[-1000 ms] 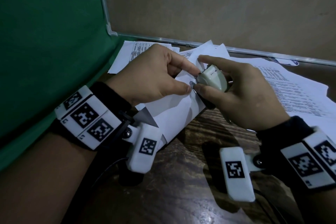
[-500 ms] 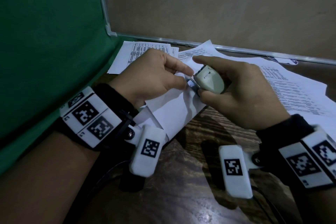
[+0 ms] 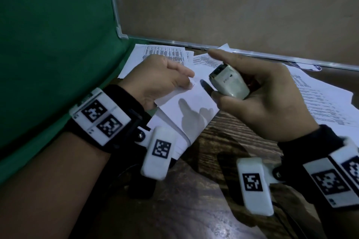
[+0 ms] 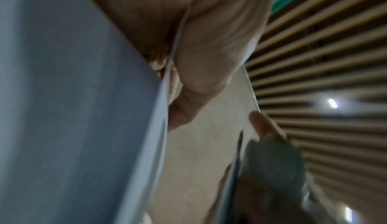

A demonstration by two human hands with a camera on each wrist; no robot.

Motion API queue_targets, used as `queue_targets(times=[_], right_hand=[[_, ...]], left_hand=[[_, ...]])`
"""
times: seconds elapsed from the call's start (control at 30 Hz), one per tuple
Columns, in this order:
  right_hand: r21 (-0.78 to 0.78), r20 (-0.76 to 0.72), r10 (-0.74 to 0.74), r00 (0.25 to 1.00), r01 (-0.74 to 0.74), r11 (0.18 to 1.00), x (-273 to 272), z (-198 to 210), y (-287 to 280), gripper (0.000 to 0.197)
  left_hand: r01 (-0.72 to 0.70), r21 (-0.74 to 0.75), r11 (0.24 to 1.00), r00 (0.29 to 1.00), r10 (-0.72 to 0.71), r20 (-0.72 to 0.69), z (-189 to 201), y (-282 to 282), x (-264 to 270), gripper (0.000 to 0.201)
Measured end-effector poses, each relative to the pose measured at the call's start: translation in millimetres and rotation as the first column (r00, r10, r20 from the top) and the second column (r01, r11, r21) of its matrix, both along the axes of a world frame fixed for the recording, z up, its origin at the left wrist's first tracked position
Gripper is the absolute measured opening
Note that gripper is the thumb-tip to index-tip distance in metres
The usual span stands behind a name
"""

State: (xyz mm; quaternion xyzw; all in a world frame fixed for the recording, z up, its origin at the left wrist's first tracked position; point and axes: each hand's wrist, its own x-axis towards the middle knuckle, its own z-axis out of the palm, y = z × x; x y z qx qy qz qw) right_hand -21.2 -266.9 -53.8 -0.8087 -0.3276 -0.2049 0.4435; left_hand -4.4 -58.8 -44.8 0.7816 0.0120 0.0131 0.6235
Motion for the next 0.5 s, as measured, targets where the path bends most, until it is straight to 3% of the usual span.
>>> queue_targets(times=[0.1, 0.2, 0.27, 0.33, 0.47, 0.5], right_hand=[[0.05, 0.035, -0.069, 0.997, 0.067, 0.997, 6.4, -1.4, -5.8, 0.063], [0.161, 0.067, -0.183, 0.981, 0.171, 0.972, 11.6, -1.0, -10.9, 0.059], [0.26, 0.104, -0.238, 0.966, 0.205, 0.944, 11.7, 2.0, -13.7, 0.059], [0.357, 0.114, -0.272, 0.955, 0.216, 0.909, 9.7, 5.3, -15.0, 0.059], [0.402, 0.131, -0.323, 0.937, 0.248, 0.882, 8.8, 8.7, -13.4, 0.058], [0.398, 0.141, -0.319, 0.937, 0.241, 0.885, 9.2, 8.3, -13.7, 0.058]], left_hand=[[0.047, -0.27, 0.962, 0.997, -0.062, -0.049, 11.8, 2.7, -1.2, 0.024], [0.16, -0.469, 0.869, 0.981, -0.191, -0.019, 17.9, 8.7, -2.4, 0.044], [0.228, -0.414, 0.881, 0.973, -0.222, 0.063, 19.5, 10.8, -5.1, 0.049], [0.248, -0.319, 0.915, 0.962, -0.195, 0.19, 22.0, 11.1, -7.5, 0.038], [0.042, -0.239, 0.97, 0.9, 0.067, 0.43, 21.2, 15.0, -0.6, 0.016], [-0.018, -0.27, 0.963, 0.873, 0.147, 0.466, 22.9, 17.5, -0.6, 0.022]])
